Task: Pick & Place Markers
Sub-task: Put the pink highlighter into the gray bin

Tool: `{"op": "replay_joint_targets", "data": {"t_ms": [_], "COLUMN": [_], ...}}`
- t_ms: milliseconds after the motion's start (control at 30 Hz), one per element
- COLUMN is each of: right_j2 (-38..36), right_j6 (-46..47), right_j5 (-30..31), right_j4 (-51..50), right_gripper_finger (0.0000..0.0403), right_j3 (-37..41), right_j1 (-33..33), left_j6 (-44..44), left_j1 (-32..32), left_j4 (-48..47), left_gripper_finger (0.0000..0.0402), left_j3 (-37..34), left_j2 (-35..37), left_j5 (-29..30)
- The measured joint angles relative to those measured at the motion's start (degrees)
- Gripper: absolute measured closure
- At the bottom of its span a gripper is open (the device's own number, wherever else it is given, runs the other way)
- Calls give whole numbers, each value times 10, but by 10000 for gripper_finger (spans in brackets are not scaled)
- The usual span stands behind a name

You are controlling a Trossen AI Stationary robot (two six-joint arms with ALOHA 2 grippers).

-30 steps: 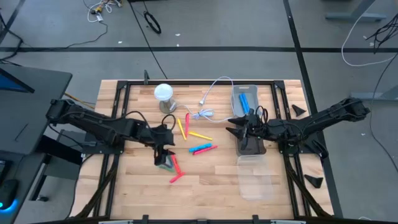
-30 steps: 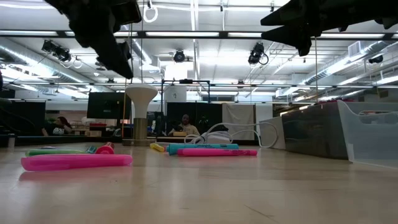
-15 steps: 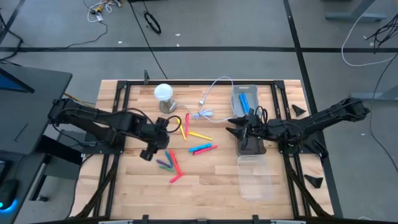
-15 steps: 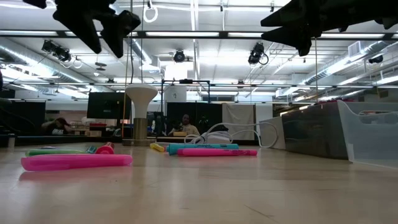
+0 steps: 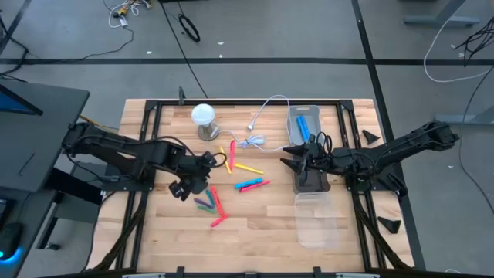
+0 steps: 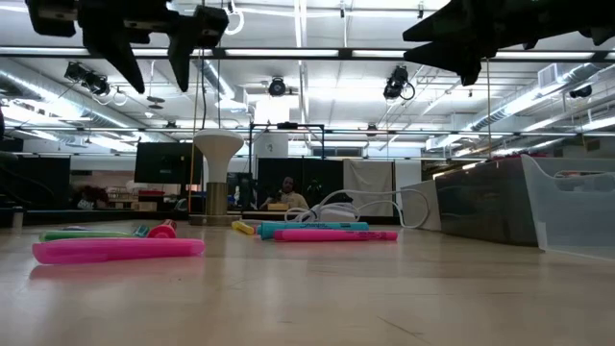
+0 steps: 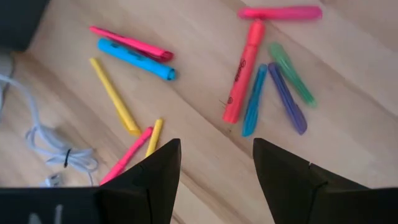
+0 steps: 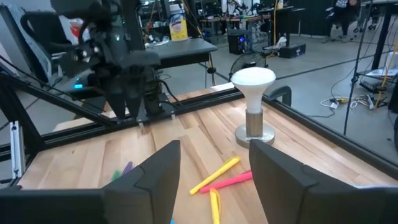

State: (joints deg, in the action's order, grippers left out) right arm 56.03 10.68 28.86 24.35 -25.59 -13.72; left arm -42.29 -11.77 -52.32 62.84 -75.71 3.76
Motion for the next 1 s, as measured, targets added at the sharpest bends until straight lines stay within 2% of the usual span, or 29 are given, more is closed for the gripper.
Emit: {"op": "replay_joint_targets", "data": {"t_ms": [333,500,833,1000], "right_j2": [0,0,0,0], "right_j6": [-2,-2,-9,-9], "right_j5": [0,0,0,0], "right_j4": [-1,-3,-6,-6], "right_gripper_finger": [209,209,209,209], "right_j3": [0,0,0,0], "right_j1": [0,0,0,0], "left_j6": [-76,-84,-67,-64], "left_j1": [0,0,0,0], "left_j4": [-42,-45,-51,-28], "left_gripper_finger": [193,193,201,202], "left_j3": [74,109,115,78], "left_j2": [-120,-162,-171,-171], "left_j5": [0,-9,-51,-65]}}
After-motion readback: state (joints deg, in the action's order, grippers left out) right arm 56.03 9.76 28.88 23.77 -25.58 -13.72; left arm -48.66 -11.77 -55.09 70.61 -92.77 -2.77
